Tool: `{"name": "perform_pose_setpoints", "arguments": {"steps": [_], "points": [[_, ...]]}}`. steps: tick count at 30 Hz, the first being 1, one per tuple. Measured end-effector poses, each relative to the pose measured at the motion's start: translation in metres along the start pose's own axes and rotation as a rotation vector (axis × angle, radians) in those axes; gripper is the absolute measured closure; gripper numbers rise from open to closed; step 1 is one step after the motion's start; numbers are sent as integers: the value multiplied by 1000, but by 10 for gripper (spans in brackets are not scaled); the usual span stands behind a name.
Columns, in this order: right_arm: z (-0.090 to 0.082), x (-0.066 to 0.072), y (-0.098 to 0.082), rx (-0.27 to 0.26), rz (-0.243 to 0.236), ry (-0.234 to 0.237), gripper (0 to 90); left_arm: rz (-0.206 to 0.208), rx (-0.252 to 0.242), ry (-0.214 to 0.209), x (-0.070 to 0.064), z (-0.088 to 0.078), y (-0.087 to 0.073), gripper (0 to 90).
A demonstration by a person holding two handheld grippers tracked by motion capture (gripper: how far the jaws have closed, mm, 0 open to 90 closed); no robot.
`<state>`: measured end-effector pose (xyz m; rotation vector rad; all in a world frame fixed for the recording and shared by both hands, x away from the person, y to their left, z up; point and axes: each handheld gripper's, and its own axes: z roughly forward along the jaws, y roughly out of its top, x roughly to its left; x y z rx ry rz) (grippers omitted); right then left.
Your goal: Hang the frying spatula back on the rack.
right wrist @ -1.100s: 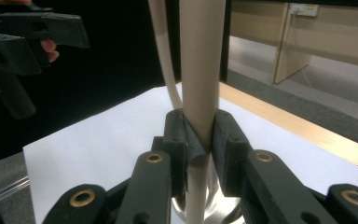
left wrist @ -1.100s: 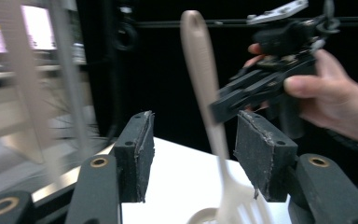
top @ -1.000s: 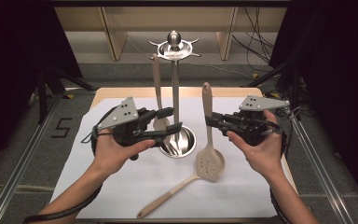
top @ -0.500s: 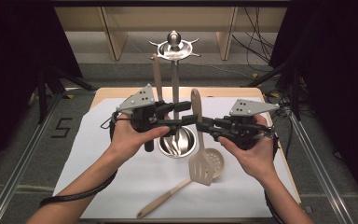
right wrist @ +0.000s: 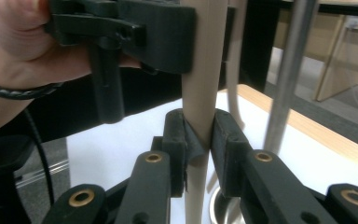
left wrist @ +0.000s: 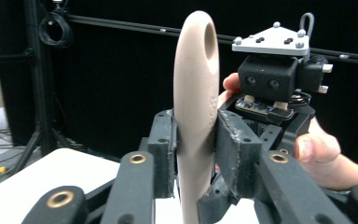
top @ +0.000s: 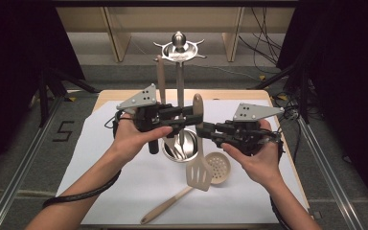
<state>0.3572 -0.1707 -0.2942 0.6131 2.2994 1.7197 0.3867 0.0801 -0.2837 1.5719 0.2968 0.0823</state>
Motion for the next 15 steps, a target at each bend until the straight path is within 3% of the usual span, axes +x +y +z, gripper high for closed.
{"name": "perform_pose_setpoints", "arguments": {"steps": [1,3,5,8,11,15], "points": [[0,2,0,10,6,2,778,6,1,1,0,0,0,691],[1,1,1,1,-29,-9,778,1,2,0,-1,-1,0,697],[1,1,1,8,-15,2,777,-17,1,-2,-2,-1,1,700],[2,2,1,2,1,17,772,-11,14,4,-4,-3,3,705],[5,4,1,13,3,22,666,25,27,35,-5,-5,7,707],[7,5,-1,25,-21,-54,580,77,53,111,-9,-7,13,707]]}}
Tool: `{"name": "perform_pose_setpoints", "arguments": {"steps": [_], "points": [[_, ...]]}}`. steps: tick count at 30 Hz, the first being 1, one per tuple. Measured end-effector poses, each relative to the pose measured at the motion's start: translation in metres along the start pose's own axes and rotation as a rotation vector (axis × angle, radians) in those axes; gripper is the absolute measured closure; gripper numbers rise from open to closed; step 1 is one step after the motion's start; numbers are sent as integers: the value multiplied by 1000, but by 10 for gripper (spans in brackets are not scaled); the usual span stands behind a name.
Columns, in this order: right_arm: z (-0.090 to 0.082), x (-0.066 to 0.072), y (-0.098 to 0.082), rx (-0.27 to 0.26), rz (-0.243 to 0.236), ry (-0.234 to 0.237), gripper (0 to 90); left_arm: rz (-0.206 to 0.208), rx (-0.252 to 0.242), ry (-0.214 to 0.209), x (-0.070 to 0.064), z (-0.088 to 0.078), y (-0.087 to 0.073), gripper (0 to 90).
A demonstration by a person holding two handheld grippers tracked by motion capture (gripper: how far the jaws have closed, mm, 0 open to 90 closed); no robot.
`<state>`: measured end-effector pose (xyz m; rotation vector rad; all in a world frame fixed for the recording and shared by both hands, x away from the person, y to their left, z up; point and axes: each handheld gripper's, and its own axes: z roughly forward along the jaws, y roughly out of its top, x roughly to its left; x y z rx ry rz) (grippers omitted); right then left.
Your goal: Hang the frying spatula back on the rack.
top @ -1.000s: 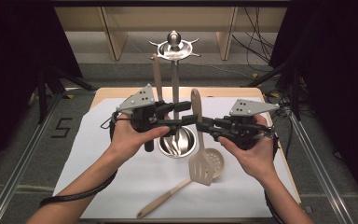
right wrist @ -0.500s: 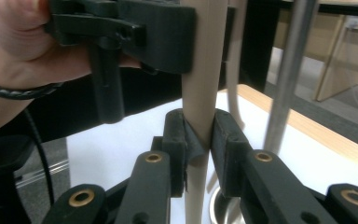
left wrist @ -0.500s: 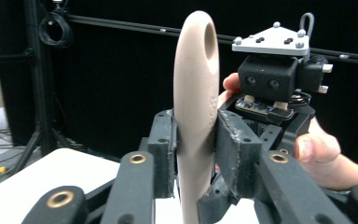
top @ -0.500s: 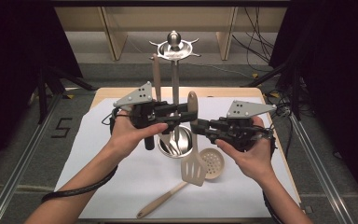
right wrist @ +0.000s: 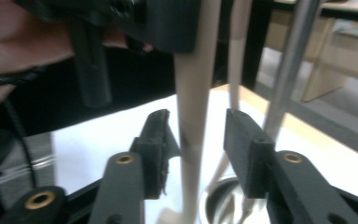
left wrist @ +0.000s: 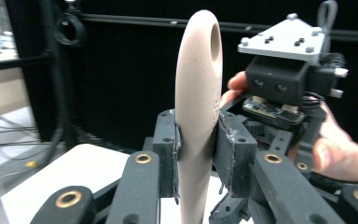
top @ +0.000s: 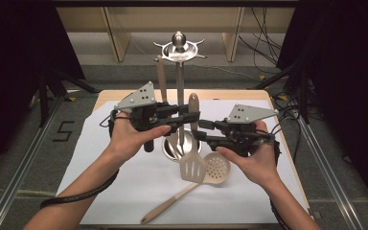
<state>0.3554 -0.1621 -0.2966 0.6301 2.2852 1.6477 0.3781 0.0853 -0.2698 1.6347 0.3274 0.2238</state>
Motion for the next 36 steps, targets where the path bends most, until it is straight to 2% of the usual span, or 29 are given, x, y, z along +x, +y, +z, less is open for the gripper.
{"name": "perform_pose_setpoints", "arguments": {"steps": [1,3,6,7,8,10,15,16,18,21,22,23,25,26,27,28,29,32,33,34,35,36], "points": [[0,0,-1,-1,-22,-44,569,6,4,20,-1,0,1,708],[1,1,-2,12,-27,-49,553,36,18,60,-4,-1,2,708],[3,2,-4,11,-19,-55,549,45,27,86,-4,-2,3,708],[3,2,-5,13,-7,-39,549,37,27,91,-3,-2,4,708],[3,1,-5,18,-18,-45,549,37,30,93,-2,-2,4,708],[2,1,-5,8,-19,-57,548,11,22,110,-1,-4,5,708],[-1,0,-8,12,4,-67,546,10,25,165,2,-7,9,708],[-1,-1,-9,6,-11,-83,546,7,25,172,3,-7,9,708],[-1,-2,-10,14,-3,-78,546,-3,24,181,4,-8,12,708],[-2,-4,-13,7,-13,-100,546,-19,17,192,4,-10,15,708],[-2,-3,-14,11,13,-104,546,-22,13,194,4,-10,17,708],[-2,-5,-15,5,6,-93,546,-23,13,199,4,-10,17,708],[-3,-4,-16,8,22,-116,546,-22,17,204,5,-10,19,708],[-4,-6,-16,10,7,-112,546,-22,21,208,5,-11,19,708],[-5,-7,-17,17,10,-122,542,-26,21,210,5,-11,20,708],[-6,-8,-17,13,-8,-137,542,-27,23,211,6,-11,20,708],[-7,-7,-18,26,26,-129,542,-25,22,214,7,-12,21,707],[-8,-8,-20,28,33,-131,541,-24,22,222,8,-12,22,708],[-8,-8,-21,13,22,-147,540,-29,22,225,8,-12,22,708],[-8,-9,-22,18,21,-140,538,-28,23,225,8,-12,23,707],[-8,-8,-22,25,46,-139,534,-30,21,225,8,-12,23,708],[-8,-9,-23,20,30,-146,530,-29,20,229,8,-12,24,707]]}}
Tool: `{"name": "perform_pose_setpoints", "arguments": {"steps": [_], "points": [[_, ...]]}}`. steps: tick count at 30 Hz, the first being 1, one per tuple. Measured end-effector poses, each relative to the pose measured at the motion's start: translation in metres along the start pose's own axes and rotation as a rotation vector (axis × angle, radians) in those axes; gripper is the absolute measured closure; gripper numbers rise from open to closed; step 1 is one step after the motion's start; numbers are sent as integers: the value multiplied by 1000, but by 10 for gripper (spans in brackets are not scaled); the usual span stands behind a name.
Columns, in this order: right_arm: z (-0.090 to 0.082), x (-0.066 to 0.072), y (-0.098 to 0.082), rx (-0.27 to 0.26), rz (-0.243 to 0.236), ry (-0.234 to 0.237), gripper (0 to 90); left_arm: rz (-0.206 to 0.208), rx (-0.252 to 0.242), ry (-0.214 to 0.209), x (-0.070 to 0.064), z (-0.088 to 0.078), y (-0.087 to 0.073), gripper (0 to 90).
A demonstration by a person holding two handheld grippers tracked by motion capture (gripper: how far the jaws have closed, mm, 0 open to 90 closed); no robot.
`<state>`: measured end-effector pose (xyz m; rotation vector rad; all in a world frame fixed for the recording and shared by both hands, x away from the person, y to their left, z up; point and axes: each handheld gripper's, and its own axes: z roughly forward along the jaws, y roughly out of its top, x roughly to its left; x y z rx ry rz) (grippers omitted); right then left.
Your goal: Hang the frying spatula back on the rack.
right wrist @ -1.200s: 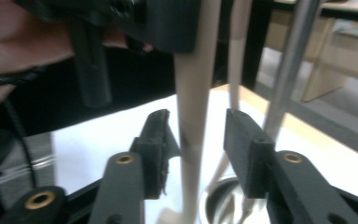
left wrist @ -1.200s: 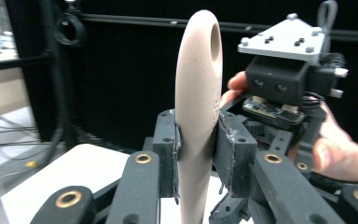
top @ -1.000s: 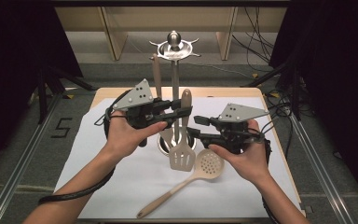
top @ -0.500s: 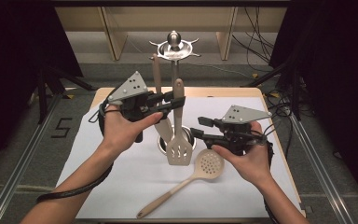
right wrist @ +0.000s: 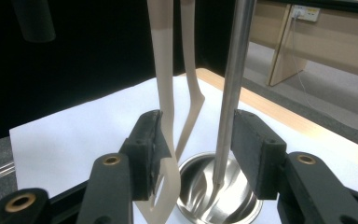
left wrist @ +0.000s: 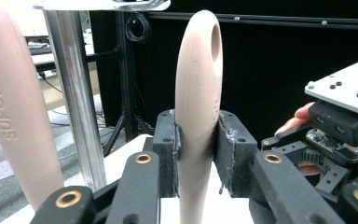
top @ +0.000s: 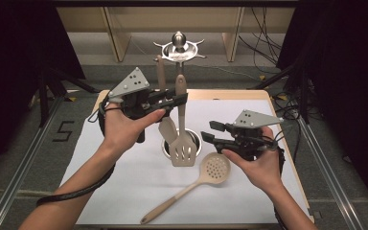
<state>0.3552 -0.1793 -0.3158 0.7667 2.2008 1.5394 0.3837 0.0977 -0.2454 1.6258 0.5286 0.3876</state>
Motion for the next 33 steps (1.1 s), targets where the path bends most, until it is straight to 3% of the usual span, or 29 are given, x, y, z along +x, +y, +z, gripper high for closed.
{"name": "perform_pose_setpoints", "arguments": {"steps": [2,3,5,7,9,10,11,15,18,30,33], "points": [[-1,-2,-1,6,-17,-12,526,-1,6,10,0,-1,2,707],[-2,-1,-2,23,14,-10,527,-5,3,12,0,-1,2,707],[-1,-3,-3,16,-9,-23,529,-6,4,13,0,0,3,707],[-3,-2,-4,31,22,-27,529,-11,6,13,0,0,4,708],[-3,-4,-5,24,-7,-39,528,-13,8,15,0,0,4,707],[-4,-5,-5,33,1,-43,529,-13,10,16,0,0,5,707],[-4,-4,-6,33,16,-37,528,-14,11,18,1,0,5,707],[-4,-6,-6,26,4,-38,527,-16,13,22,2,0,5,708],[-4,-4,-6,21,35,-35,526,-17,18,27,4,0,6,708],[-2,-5,-6,7,15,-46,519,-30,27,53,7,1,8,708],[-3,-4,-6,31,26,-24,519,-26,28,52,5,1,9,708]]}}
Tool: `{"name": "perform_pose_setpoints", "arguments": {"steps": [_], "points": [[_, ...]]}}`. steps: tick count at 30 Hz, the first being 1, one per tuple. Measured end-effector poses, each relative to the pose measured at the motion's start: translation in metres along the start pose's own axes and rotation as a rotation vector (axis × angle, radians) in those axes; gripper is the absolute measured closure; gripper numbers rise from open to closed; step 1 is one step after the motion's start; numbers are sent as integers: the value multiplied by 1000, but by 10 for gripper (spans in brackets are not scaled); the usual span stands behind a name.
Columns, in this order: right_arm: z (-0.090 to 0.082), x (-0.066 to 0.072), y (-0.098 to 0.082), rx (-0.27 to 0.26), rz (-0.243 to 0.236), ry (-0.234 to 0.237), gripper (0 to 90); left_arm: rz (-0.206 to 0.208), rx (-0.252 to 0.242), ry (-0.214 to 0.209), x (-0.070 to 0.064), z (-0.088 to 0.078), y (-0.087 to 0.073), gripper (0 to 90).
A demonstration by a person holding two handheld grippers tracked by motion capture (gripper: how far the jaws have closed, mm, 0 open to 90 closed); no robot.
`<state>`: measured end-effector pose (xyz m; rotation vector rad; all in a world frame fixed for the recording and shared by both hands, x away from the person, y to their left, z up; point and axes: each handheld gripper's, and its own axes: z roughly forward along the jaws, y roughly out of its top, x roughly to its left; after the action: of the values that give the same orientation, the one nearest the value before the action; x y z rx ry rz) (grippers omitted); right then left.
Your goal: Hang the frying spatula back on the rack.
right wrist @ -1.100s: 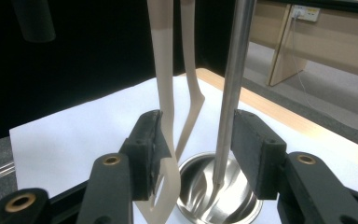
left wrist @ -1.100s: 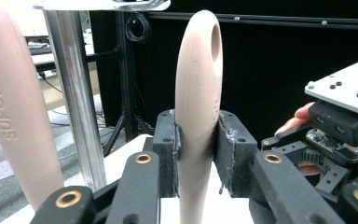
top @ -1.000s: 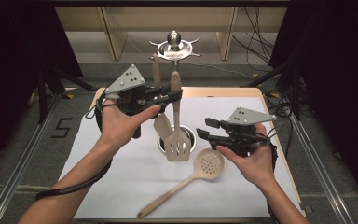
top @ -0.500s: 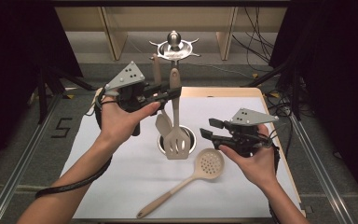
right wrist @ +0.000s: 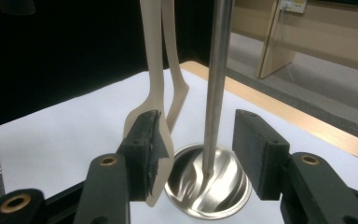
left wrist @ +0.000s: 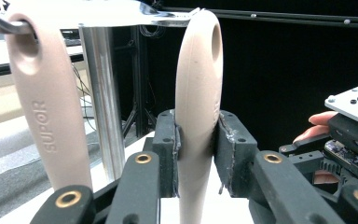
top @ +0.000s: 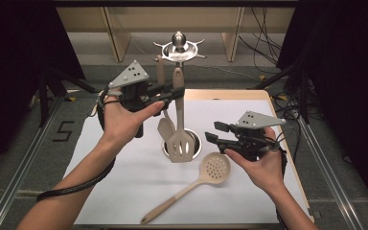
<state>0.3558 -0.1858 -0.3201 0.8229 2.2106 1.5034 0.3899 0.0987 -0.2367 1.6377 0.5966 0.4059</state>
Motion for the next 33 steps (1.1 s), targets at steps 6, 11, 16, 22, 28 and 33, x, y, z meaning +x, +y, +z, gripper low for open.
{"name": "perform_pose_setpoints", "arguments": {"steps": [6,11,16,22,28,33], "points": [[0,-1,1,-11,-5,2,519,2,5,-4,-3,0,3,708],[0,-1,1,-4,5,5,518,0,7,-7,-4,1,6,708],[-2,0,1,1,16,-6,518,6,16,-5,-1,2,7,708],[0,-2,1,-16,0,-1,518,6,18,-8,-2,3,10,708],[0,-1,2,-22,14,-18,518,11,23,-6,-1,3,12,708],[-1,-1,2,-14,14,-9,518,12,27,-5,1,5,13,708]]}}
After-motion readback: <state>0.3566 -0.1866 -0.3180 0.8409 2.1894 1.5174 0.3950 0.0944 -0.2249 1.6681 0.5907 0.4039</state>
